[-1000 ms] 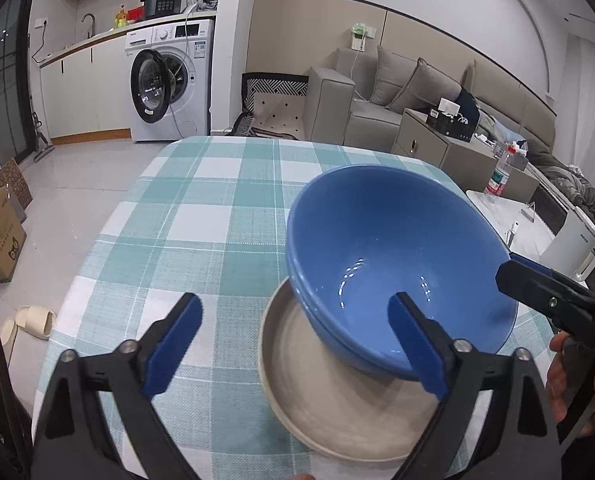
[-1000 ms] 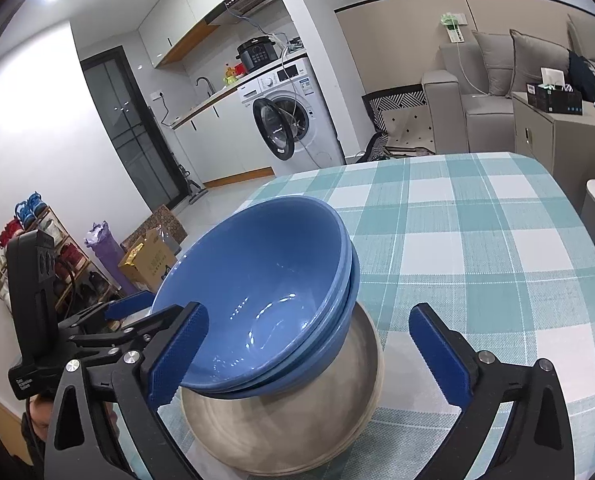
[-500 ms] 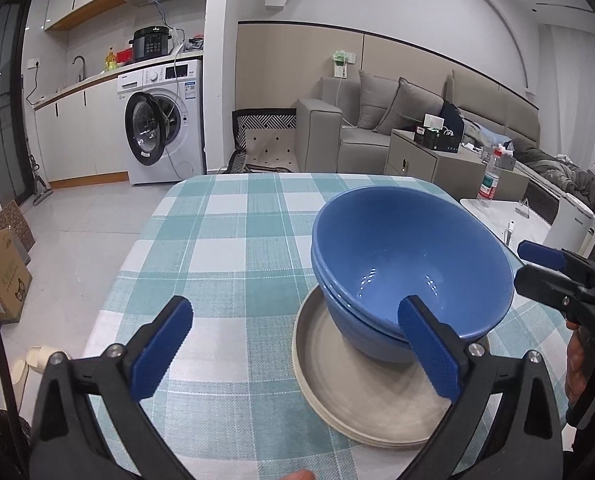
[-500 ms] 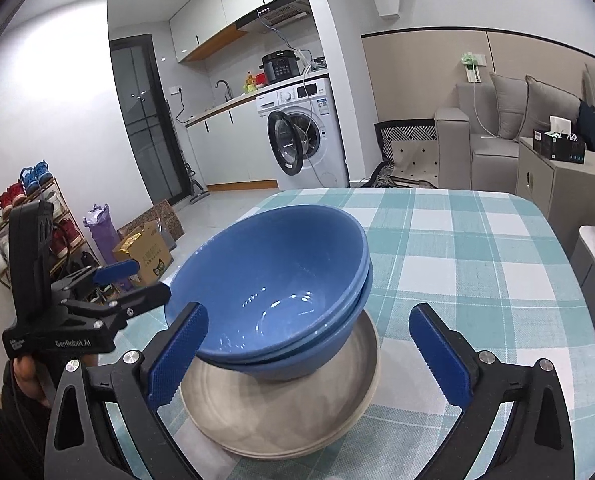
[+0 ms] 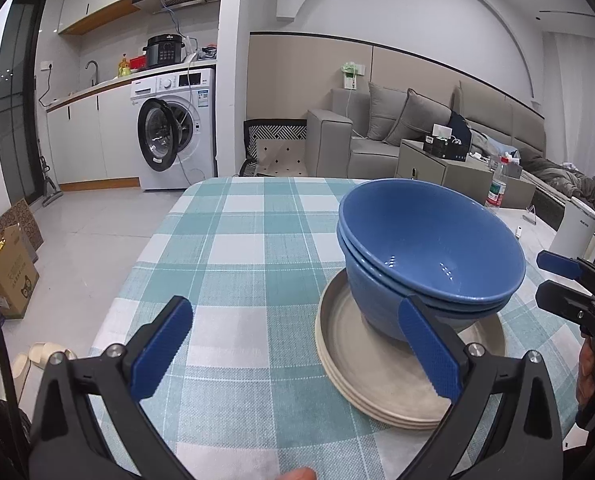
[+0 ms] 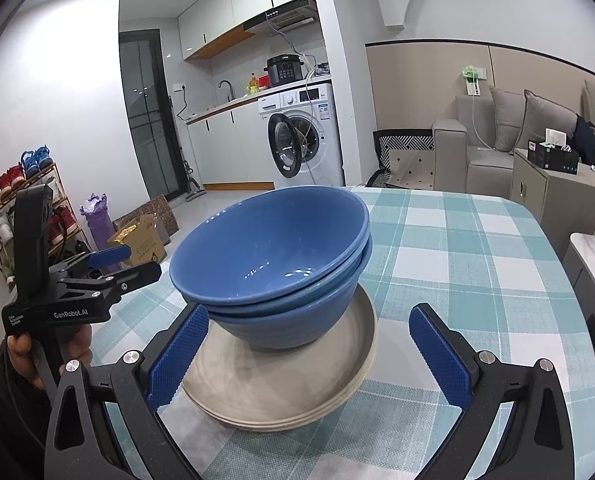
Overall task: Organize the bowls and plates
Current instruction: 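Open both grippers and pull them back from the bowls on the plates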
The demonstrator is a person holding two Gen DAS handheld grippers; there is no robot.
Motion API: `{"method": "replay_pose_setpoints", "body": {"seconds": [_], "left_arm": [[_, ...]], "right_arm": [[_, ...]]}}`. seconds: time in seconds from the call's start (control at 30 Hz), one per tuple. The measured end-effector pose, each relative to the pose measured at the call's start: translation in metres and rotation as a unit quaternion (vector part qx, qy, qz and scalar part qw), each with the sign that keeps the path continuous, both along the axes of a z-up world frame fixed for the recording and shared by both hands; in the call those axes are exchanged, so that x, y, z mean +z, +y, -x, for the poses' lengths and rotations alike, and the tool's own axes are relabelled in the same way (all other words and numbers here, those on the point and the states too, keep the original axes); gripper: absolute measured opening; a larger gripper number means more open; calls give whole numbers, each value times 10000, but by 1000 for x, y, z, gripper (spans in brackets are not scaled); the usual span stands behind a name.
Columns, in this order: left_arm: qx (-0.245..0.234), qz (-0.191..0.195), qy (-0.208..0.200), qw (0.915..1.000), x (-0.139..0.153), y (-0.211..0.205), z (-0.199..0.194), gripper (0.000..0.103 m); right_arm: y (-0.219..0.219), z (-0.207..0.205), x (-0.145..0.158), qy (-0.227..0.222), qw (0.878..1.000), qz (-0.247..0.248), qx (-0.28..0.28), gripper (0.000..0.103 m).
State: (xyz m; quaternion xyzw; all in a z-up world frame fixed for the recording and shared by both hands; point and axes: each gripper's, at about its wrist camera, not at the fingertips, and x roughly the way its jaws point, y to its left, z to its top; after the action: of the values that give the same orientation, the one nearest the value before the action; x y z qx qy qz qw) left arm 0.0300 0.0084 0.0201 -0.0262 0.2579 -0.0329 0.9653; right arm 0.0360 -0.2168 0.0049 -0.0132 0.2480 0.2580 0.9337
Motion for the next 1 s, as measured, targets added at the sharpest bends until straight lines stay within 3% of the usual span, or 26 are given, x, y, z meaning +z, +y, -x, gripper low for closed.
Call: {"method": "replay_pose_setpoints", "body": {"seconds": [0.37,0.83,1.0], "left_arm": [[-163,-265,-330,9990,-6,-12,25,103],[-25,-12,-543,9985,-19,-16,53,103],[-88,-195,-705,9973,-24,-23,58,103]], "right_arm": [[0,27,-10,-280,9995,132,-13,102],[-7,59,-20,-597,9982,-88,61,102],[-7,68,-24,-816,9966,3,65,102]]}}
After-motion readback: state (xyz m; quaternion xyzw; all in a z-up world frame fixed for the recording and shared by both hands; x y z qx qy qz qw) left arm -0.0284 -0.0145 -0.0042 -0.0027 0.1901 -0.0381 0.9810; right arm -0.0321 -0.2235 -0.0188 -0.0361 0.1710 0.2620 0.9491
